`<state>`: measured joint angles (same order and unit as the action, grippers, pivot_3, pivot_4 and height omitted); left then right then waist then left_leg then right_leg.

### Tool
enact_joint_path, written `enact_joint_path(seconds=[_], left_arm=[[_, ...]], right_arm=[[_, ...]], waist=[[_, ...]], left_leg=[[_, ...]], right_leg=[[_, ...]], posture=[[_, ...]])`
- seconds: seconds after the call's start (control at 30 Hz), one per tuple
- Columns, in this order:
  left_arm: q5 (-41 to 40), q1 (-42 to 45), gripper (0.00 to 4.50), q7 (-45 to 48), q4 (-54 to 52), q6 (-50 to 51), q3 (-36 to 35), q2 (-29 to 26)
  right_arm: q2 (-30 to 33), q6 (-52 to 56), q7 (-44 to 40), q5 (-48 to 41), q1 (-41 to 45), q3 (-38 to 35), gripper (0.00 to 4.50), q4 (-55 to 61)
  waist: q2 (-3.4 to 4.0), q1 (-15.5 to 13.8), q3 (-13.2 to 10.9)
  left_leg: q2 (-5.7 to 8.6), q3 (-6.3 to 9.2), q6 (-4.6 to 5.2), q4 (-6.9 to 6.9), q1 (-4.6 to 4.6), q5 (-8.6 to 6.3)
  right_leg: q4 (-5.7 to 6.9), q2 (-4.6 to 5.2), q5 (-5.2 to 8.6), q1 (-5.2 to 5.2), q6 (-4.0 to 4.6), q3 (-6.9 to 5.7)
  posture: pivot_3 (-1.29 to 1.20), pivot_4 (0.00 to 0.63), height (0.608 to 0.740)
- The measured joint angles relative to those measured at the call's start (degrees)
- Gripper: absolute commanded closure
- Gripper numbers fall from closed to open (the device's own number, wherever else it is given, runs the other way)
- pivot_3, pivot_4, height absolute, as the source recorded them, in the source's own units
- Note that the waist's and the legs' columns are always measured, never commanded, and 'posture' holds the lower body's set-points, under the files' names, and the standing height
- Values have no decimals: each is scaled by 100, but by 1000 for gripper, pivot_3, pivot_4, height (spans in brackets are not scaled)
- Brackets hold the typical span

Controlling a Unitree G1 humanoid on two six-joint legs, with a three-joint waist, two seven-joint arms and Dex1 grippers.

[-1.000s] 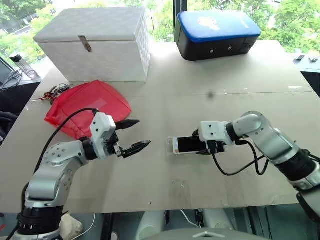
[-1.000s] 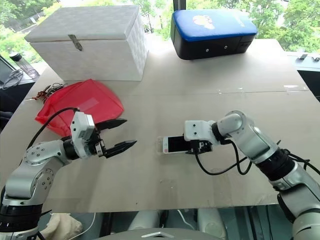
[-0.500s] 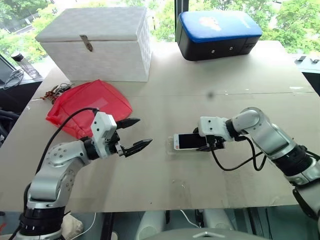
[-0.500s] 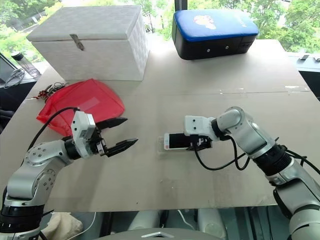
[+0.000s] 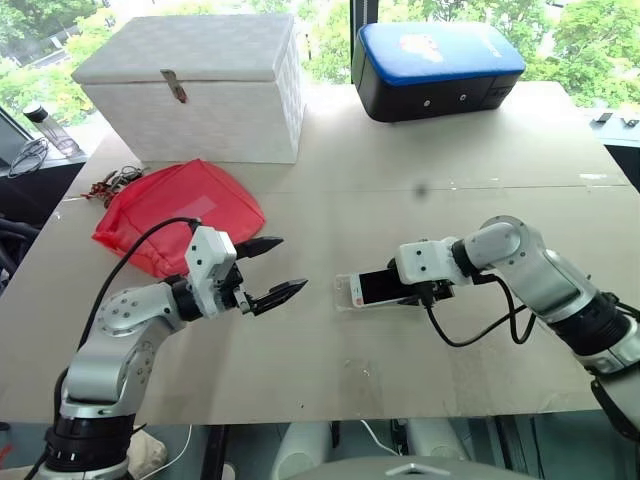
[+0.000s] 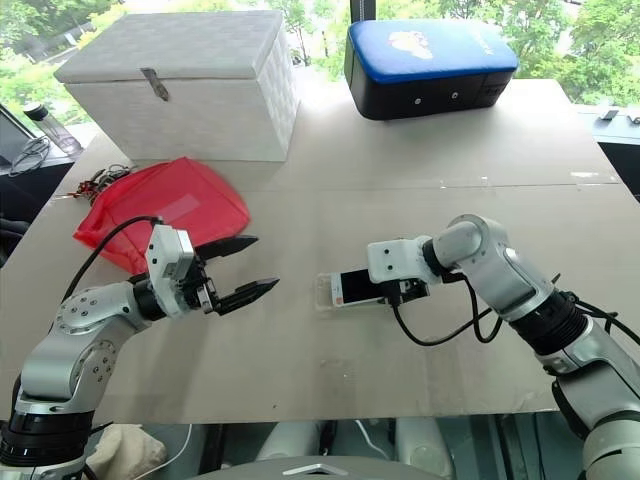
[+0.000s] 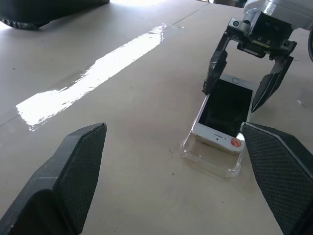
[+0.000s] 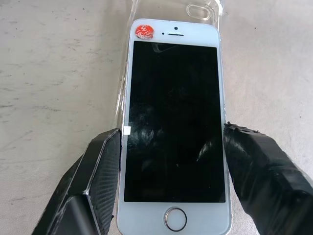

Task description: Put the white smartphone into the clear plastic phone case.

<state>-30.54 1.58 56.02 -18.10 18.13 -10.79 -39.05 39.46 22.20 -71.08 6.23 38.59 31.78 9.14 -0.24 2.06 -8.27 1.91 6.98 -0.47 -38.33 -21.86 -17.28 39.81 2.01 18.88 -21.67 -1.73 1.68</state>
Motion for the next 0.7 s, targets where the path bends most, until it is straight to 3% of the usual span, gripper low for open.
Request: enact_joint_path(seconds=[0.53,0.57,0.6,0.7], left_arm=[[129,65,0,65,204,-245,164,72],[137,94,0,77,263,-267,199,80],[165,146,0,107,344,-293,227,97],[190,166,0,128,373,-363,235,97]], right_arm=[[-277,657,-145,327,149,111,1754,31],[-278,661,-161,327,154,109,713,31],[-322,661,-173,330,143,129,131,-15],[-339,731,-197,294,128,108,44,-47]], waist=[[-13,14,12],[-13,12,12],[-14,12,12],[-13,11,11]], left_leg=[[0,1,0,1,8,0],[0,1,0,1,8,0],[0,2,0,0,6,0],[1,2,0,2,3,0]], right_leg=[[1,-1,0,3,0,0],[1,-1,0,3,0,0],[1,-1,0,3,0,-1],[-1,0,0,1,0,-1]], posture=[[0,150,740],[0,150,740],[0,150,740],[0,150,740]])
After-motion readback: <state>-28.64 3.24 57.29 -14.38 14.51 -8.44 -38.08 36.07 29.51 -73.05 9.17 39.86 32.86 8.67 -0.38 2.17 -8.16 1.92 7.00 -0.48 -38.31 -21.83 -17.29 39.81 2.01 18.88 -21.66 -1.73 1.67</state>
